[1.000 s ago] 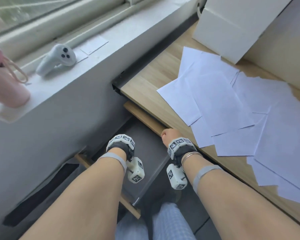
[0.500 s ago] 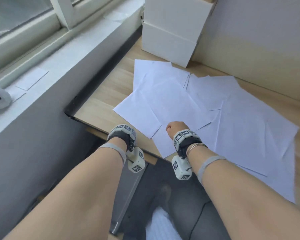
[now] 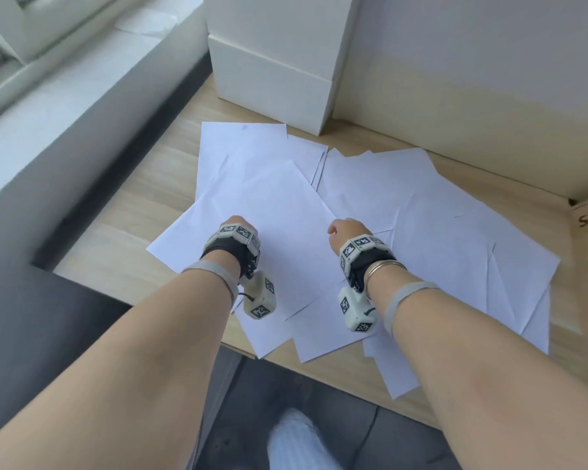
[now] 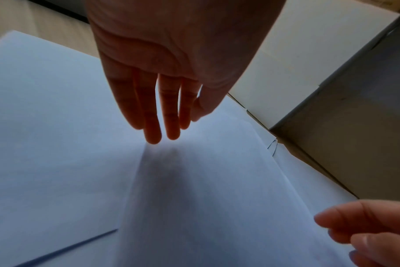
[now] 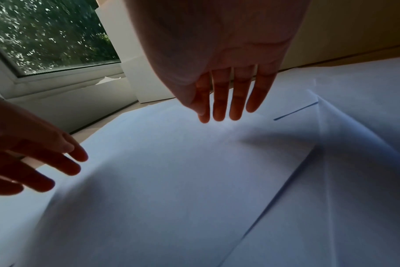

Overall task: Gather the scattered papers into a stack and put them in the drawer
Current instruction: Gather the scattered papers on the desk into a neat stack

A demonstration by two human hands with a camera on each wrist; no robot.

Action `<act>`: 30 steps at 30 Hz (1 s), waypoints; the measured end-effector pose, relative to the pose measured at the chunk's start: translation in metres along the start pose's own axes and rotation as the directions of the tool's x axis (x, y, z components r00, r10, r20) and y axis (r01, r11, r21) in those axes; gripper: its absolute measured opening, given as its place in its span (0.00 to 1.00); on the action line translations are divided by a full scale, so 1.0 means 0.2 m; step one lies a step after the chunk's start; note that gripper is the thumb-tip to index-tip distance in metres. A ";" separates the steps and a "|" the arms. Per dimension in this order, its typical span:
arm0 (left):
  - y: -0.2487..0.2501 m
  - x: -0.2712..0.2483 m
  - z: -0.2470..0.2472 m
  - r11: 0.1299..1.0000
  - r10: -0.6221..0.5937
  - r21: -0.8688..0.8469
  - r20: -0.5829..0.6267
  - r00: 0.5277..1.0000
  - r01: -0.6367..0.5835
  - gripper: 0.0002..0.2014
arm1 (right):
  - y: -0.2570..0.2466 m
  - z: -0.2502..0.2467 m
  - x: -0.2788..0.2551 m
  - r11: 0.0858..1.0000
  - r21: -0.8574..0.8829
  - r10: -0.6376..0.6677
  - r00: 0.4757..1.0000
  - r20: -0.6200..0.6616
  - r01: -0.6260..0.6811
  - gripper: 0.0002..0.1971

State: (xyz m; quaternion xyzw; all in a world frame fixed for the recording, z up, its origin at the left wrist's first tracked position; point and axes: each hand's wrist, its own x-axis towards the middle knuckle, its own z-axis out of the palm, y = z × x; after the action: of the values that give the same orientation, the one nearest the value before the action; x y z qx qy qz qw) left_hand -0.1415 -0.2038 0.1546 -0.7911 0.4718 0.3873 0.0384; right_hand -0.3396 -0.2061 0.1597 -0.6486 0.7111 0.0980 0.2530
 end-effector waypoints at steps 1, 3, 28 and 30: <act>0.02 0.03 0.00 1.000 0.016 0.009 -0.013 1.000 -0.015 0.18 | 0.01 0.00 0.03 1.000 0.006 0.001 1.000 0.002 -0.001 0.18; 0.06 0.05 0.00 0.998 0.012 0.056 -0.005 1.000 -0.012 0.17 | 0.03 0.00 0.08 1.000 0.025 0.005 1.000 -0.010 -0.004 0.21; 0.28 0.07 0.16 0.996 -0.021 0.082 -0.123 0.992 0.031 0.17 | 0.41 -0.09 0.08 0.914 0.201 0.348 0.936 0.059 -0.352 0.15; 0.32 0.06 0.19 0.997 0.009 0.076 -0.103 0.995 -0.002 0.20 | 0.50 -0.10 0.02 0.875 0.208 0.431 0.899 0.077 -0.437 0.17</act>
State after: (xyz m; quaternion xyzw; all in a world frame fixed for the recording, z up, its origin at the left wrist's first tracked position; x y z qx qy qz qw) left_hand -0.2099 -0.2305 0.1392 -0.8067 0.4897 0.3278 0.0430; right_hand -0.4416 -0.2050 0.1564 -0.4390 0.8411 0.0822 0.3050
